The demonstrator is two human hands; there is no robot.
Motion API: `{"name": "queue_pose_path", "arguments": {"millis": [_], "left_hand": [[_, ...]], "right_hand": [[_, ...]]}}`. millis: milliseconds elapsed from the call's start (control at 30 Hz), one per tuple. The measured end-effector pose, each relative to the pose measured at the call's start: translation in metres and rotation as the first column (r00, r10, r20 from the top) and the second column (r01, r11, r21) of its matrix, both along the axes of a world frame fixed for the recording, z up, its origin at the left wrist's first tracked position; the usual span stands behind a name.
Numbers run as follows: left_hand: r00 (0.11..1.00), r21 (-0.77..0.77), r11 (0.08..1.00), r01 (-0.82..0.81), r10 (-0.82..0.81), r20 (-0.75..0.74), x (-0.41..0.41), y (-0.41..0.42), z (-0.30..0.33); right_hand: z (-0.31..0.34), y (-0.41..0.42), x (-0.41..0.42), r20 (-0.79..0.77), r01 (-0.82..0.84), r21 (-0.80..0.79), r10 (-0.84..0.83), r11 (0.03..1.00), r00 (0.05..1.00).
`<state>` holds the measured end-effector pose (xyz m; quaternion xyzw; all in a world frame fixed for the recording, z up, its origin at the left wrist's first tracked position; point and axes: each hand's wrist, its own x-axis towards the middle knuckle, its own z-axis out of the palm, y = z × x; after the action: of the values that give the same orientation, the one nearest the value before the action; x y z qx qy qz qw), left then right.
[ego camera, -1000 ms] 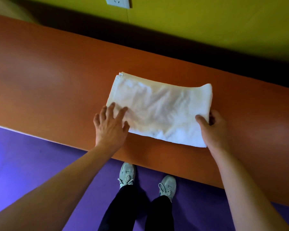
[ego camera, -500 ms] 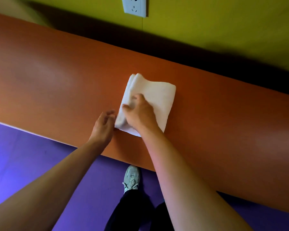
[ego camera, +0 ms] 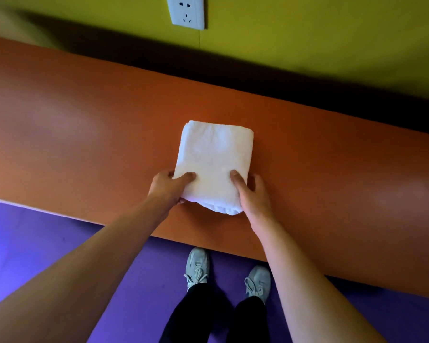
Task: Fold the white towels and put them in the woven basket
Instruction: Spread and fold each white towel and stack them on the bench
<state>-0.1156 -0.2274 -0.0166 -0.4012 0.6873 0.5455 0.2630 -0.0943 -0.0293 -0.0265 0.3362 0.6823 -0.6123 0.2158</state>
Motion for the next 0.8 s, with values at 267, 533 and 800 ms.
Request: {"name": "queue_pose_path", "arguments": {"millis": [267, 533, 800], "left_hand": [[0.982, 0.007, 0.982, 0.188, -0.188, -0.03, 0.013, 0.038, 0.026], [0.874, -0.041, 0.905, 0.424, -0.421, -0.242, 0.063, 0.141, 0.076], [0.715, -0.12, 0.792, 0.599, -0.596, -0.364, 0.119, 0.269, 0.127]], "right_hand": [[0.029, 0.049, 0.03, -0.057, 0.095, -0.033, -0.097, 0.995, 0.994], [0.074, 0.141, 0.096, -0.096, 0.262, 0.024, -0.258, 0.965, 0.961], [0.108, 0.257, 0.17, -0.241, 0.469, 0.009, -0.453, 0.883, 0.858]]}}
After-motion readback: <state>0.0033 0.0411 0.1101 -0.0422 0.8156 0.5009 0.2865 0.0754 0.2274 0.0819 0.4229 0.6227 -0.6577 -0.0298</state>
